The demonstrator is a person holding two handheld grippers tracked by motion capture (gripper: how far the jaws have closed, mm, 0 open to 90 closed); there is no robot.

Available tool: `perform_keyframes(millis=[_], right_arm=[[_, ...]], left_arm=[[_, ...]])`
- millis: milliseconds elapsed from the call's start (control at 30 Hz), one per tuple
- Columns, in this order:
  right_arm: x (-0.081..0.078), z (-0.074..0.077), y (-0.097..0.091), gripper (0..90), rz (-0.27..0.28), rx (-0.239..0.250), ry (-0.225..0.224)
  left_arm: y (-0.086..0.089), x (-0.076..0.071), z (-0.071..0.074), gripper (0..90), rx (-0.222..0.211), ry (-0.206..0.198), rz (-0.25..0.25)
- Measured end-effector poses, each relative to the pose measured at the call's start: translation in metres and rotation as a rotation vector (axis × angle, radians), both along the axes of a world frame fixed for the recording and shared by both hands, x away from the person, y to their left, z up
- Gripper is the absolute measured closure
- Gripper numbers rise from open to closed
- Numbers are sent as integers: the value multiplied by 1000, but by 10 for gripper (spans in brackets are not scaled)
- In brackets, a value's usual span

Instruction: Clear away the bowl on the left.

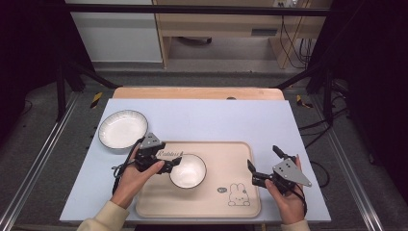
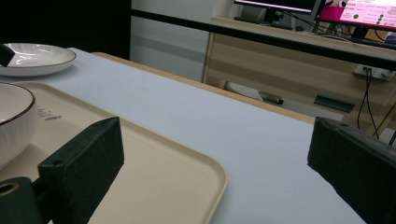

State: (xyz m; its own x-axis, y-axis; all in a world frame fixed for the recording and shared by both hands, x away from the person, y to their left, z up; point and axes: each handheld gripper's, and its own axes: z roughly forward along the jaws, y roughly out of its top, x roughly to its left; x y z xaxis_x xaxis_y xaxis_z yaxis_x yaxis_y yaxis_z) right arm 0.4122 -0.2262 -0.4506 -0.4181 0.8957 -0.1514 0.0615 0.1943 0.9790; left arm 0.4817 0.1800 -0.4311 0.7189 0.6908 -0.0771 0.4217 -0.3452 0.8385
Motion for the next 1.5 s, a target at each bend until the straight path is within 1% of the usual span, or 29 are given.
perform_keyframes(millis=[100, 267, 367, 467, 533, 600, 700, 733, 800, 1000, 1200, 1500], right_arm=[[0, 0, 0, 38, -2, -2, -2], [0, 0, -2, 38, -9, 2, -1], [0, 0, -3, 37, -11, 7, 0], [0, 0, -3, 37, -12, 6, -1], [-1, 0, -3, 37, -14, 6, -2], [0, 0, -3, 37, -16, 6, 0], [-1, 0, -4, 36, -21, 5, 0], [-1, 0, -5, 36, -23, 6, 0], [0, 0, -5, 36, -26, 7, 0], [-1, 0, -6, 35, -32, 10, -1], [-1, 0, -6, 35, -33, 8, -2], [-2, 0, -8, 34, -34, 8, 1]], left_arm=[[6, -6, 4, 116, -12, -49, 3], [15, -10, 9, 101, -44, -72, -7], [20, -12, 12, 95, -70, -95, -13], [25, -14, 14, 90, -79, -117, -13], [29, -16, 17, 79, -98, -136, -9], [34, -19, 19, 78, -103, -166, 6], [44, -20, 22, 67, -121, -197, 15], [47, -22, 23, 66, -117, -189, 29], [54, -23, 23, 65, -126, -199, 43], [73, -25, 23, 65, -125, -210, 72], [88, -29, 19, 65, -124, -220, 118], [104, -30, 12, 65, -131, -223, 133]])
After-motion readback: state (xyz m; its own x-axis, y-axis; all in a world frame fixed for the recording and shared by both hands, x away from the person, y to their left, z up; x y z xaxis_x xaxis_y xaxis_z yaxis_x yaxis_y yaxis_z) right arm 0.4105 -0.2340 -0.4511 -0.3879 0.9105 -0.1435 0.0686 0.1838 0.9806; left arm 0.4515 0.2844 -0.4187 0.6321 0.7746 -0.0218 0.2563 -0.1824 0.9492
